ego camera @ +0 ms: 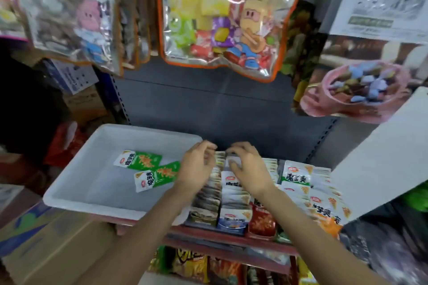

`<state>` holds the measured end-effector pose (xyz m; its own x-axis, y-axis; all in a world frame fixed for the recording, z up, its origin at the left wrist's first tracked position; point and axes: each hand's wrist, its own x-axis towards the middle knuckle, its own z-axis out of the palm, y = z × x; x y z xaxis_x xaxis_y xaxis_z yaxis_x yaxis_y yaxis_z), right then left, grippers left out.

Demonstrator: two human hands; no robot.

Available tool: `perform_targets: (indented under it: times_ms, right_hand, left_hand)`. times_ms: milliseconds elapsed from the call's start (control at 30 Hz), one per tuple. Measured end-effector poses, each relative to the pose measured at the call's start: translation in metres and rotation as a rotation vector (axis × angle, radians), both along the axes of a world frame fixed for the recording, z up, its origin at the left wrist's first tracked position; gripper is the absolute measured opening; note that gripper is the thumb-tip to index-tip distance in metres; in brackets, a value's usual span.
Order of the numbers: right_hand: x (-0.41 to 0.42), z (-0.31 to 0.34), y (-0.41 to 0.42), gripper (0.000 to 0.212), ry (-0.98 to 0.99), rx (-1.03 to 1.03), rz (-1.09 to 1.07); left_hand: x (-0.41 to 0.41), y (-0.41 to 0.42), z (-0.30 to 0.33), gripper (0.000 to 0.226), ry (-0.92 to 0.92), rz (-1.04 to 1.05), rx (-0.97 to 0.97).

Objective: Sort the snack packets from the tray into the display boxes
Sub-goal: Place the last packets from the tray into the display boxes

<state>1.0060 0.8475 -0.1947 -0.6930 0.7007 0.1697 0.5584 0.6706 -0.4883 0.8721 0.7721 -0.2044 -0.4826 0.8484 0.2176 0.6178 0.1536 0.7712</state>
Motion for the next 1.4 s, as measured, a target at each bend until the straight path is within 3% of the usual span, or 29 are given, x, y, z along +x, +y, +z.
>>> perform_targets:
  times_ms: [233, 500, 633, 767, 833, 933, 1067, 1200, 1300, 1400]
  right_hand:
    - [-0.122, -0.031, -0.050, 0.035, -0.133, -0.181, 0.205]
    - [-0.210, -0.115, -0.070, 0.042, -0.413, -0.431, 0.087]
    - [-0.220, -0.156, -0.067, 0.069, -0.560, -0.404, 0.019]
    - [-0.219, -0.142, -0.079, 0.059, -0.686, -0.439, 0.035]
    - [-0.220, -0.141, -0.082, 0.052, -0.679, -0.452, 0.016]
    - [-0.219, -0.132, -0.083, 0.048, -0.650, -0.455, 0.047]
    - [-0.216, -0.118, -0.084, 0.042, -0.536, -0.450, 0.038]
    - [-0.212, -0.089, -0.077, 0.041, -0.237, -0.331, -0.090]
    - [-0.208, -0.061, -0.074, 0.055, -0.103, -0.354, -0.037]
    - [-0.197, -0.038, -0.073, 0.030, -0.015, -0.308, 0.030]
  left_hand:
    - [-0.112, -0.054, -0.054, 0.028, -0.122, 0.110, -0.148]
    - [-0.195, -0.078, -0.097, 0.033, -0.133, 0.174, -0.701]
    - [-0.209, -0.078, -0.110, 0.033, -0.276, 0.187, -0.714]
    - [-0.207, -0.071, -0.112, 0.034, -0.490, 0.249, -0.737]
    - [-0.206, -0.068, -0.116, 0.034, -0.603, 0.284, -0.710]
    - [-0.205, -0.068, -0.118, 0.034, -0.608, 0.341, -0.657]
    - [-0.202, -0.073, -0.106, 0.026, -0.322, 0.290, -0.636]
    - [-0.187, -0.088, -0.078, 0.021, -0.161, 0.247, -0.391]
    - [-0.175, -0.095, -0.057, 0.020, -0.038, 0.175, -0.172]
    - [-0.164, -0.093, -0.033, 0.018, 0.080, 0.156, 0.016]
